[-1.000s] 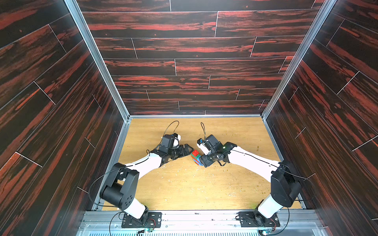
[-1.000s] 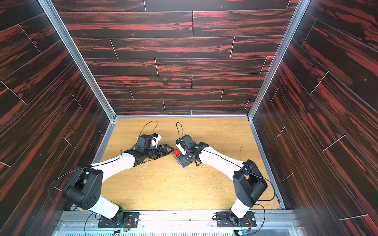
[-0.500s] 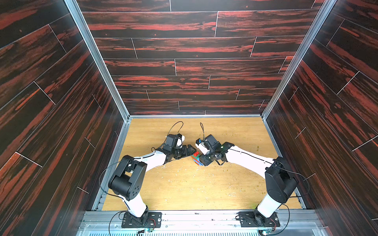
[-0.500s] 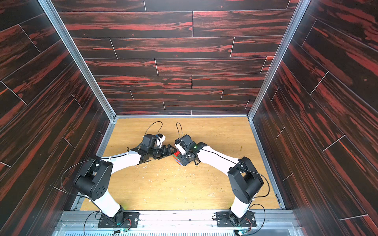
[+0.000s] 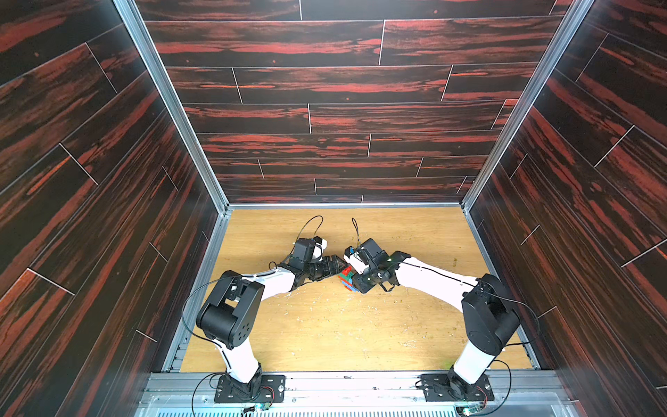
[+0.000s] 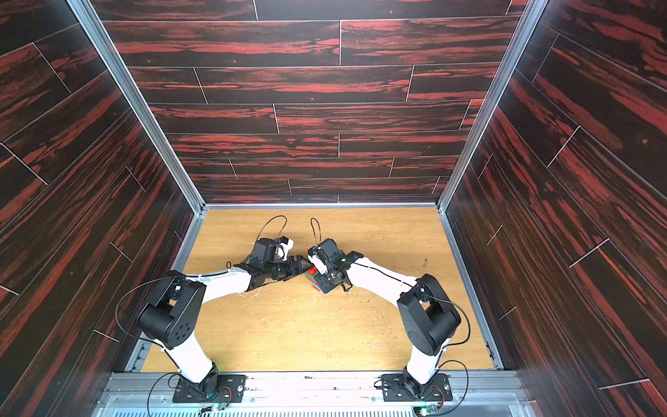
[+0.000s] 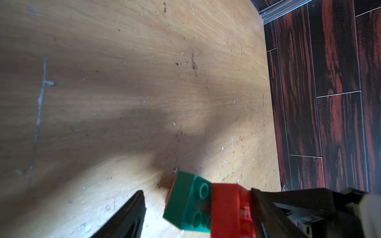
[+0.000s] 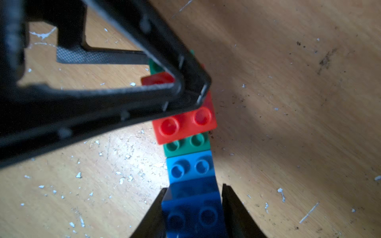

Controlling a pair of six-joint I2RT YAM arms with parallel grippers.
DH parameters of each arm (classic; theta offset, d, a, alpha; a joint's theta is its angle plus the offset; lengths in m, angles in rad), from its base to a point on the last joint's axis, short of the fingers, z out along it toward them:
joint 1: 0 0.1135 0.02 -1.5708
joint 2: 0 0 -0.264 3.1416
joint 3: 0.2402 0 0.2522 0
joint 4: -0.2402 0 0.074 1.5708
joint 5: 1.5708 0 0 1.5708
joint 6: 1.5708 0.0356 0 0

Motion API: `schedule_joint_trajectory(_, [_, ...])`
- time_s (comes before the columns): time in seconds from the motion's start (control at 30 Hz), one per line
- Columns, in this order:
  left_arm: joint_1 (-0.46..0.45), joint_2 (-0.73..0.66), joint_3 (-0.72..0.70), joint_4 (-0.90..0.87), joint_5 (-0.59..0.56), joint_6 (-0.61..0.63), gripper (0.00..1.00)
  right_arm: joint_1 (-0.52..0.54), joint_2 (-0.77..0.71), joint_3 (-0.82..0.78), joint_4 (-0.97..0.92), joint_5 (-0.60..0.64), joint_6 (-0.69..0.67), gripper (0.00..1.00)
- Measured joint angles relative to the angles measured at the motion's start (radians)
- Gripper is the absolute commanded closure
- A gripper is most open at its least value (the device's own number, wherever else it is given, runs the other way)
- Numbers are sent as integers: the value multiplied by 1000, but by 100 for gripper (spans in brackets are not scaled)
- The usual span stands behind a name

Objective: Assemble a heart with lego
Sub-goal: Assemble the lego brick with the lego brick.

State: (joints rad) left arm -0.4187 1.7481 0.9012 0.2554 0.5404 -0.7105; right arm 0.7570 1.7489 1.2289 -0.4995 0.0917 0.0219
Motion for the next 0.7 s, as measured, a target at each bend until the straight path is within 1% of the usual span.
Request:
schedule_joint_trajectory(0.27, [-1,-14,19,-50,-36,83,17,0,0,0,0,-2,-15,62])
schedule_joint_trajectory(0.53, [-3,-15,19,-51,-46,108,18,0,0,0,3,-6,-20,64])
schedule_joint_trajectory(0.7, [-7,-13,19,-38,-56,94,24,-1,0,0,6,-10,-22,66])
